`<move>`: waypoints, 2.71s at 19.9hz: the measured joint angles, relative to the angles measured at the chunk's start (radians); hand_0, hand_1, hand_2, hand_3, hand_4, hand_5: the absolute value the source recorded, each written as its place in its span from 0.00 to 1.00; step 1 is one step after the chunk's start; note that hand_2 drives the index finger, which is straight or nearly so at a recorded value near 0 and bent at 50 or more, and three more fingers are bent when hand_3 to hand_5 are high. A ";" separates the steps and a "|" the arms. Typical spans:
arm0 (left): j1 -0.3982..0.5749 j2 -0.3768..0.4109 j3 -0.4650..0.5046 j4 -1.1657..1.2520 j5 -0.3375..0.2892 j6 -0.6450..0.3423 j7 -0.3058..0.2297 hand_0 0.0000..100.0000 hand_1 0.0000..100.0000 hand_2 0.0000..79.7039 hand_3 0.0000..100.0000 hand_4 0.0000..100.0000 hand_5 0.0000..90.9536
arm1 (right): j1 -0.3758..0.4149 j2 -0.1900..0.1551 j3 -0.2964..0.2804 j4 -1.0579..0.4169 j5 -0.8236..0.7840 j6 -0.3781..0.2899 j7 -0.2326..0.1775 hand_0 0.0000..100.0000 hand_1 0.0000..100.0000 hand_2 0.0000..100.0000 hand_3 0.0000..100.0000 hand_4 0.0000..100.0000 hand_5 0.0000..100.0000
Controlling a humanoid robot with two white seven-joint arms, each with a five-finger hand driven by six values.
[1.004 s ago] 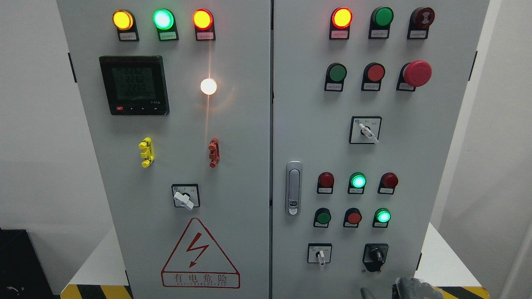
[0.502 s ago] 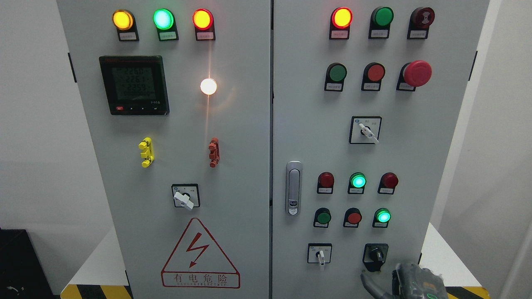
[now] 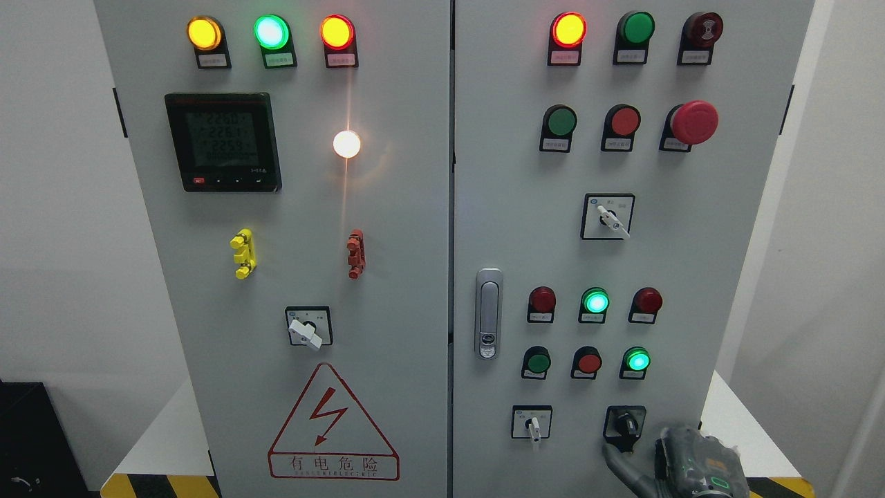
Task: Flip black knob to close circuit
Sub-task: 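Reach the right hand up toward the black rotary knob, then grip the black knob with the right hand and twist it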
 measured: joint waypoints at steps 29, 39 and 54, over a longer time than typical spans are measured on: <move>0.000 0.000 0.000 0.000 0.000 0.000 0.000 0.12 0.56 0.00 0.00 0.00 0.00 | -0.015 -0.003 -0.002 0.026 0.054 -0.006 -0.014 0.00 0.00 0.88 1.00 0.89 0.87; 0.000 0.000 0.000 0.000 0.000 0.000 0.000 0.12 0.56 0.00 0.00 0.00 0.00 | -0.015 -0.003 -0.006 0.020 0.050 -0.006 -0.014 0.00 0.00 0.87 1.00 0.90 0.87; 0.000 0.000 0.000 0.000 0.000 0.000 0.000 0.12 0.56 0.00 0.00 0.00 0.00 | -0.012 -0.006 -0.019 0.013 0.051 -0.033 -0.016 0.00 0.00 0.88 1.00 0.90 0.87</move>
